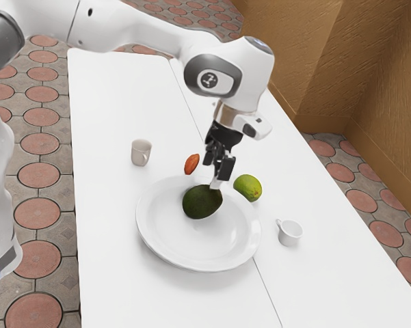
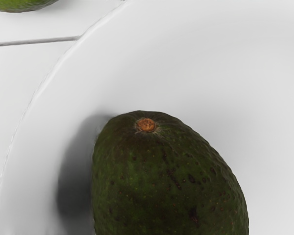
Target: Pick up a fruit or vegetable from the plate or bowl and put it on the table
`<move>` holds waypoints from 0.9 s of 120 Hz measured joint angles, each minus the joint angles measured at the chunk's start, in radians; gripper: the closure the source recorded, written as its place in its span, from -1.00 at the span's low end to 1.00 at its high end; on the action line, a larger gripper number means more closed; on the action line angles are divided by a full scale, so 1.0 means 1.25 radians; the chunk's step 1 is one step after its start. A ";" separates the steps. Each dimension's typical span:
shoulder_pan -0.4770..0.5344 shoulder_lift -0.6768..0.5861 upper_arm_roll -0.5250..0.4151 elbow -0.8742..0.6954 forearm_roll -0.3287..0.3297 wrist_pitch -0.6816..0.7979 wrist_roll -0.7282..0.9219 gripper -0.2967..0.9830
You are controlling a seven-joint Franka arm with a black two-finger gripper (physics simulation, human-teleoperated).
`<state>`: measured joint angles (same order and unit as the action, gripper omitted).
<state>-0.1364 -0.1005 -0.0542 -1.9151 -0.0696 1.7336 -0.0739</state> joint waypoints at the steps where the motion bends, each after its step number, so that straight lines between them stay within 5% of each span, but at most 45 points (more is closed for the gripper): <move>1: 0.000 0.000 0.003 -0.001 -0.001 0.001 -0.001 -0.54; 64: -0.017 -0.048 0.012 -0.056 -0.011 0.012 -0.080 -0.54; 108: -0.030 0.004 0.016 -0.059 -0.013 0.046 -0.098 -0.54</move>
<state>-0.1740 -0.0951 -0.0338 -1.9894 -0.0854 1.7916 -0.1963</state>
